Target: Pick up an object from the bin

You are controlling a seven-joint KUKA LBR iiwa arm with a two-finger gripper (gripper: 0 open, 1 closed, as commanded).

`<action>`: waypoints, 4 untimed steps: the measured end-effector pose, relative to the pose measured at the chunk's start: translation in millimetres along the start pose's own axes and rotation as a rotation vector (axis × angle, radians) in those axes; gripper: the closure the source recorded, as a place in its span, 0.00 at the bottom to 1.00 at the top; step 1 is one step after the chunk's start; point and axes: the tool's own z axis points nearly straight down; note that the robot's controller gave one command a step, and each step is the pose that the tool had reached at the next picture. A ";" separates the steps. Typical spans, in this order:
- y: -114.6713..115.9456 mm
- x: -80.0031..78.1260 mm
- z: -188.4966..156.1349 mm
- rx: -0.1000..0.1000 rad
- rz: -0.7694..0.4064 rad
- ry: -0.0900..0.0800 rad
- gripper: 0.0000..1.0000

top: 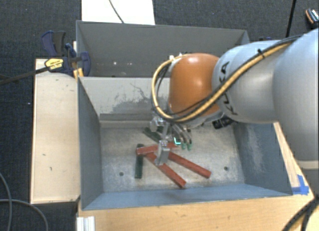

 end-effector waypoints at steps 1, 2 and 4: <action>-82.0 3.3 62.2 0.003 0.000 -0.005 0.00; -76.4 -0.1 56.7 -0.002 -0.003 -0.017 1.00; -59.5 -41.7 58.6 -0.001 -0.023 -0.011 0.00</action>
Offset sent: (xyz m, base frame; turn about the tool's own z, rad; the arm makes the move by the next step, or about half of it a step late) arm -0.0034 -0.0768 -0.0601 -0.0077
